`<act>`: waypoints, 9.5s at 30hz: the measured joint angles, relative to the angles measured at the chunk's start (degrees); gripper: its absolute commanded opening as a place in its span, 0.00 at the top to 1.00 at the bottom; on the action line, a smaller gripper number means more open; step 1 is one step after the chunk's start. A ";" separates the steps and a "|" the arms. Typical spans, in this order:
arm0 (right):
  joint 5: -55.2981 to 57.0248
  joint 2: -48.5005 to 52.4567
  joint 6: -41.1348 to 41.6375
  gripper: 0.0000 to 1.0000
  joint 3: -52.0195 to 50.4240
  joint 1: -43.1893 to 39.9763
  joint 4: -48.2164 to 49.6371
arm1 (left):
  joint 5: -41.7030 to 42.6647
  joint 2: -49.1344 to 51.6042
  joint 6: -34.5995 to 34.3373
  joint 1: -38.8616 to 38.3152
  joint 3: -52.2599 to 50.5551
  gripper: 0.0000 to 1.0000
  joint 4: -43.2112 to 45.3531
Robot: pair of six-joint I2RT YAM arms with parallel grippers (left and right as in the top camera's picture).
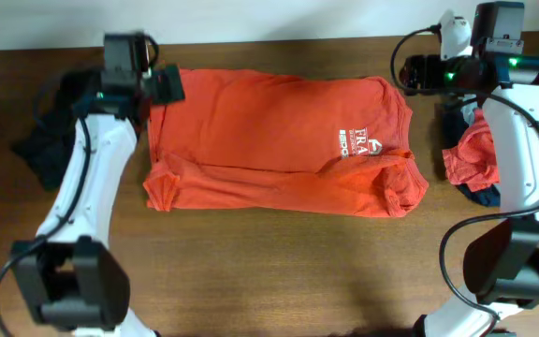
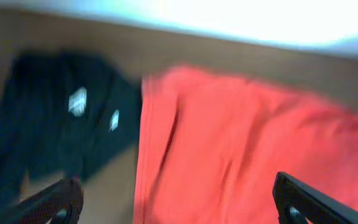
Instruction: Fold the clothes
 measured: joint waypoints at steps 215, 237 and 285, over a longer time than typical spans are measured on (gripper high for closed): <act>-0.26 31.87 3.63 0.54 0.04 2.80 33.31 | 2.75 44.57 1.42 -0.15 51.84 0.99 -15.96; 0.15 31.95 3.82 0.53 3.89 1.29 31.06 | 2.75 44.57 1.42 -0.15 51.84 0.99 -15.96; -1.81 33.68 4.98 0.96 6.16 1.29 30.49 | 2.75 44.57 1.42 -0.15 51.84 0.99 -15.02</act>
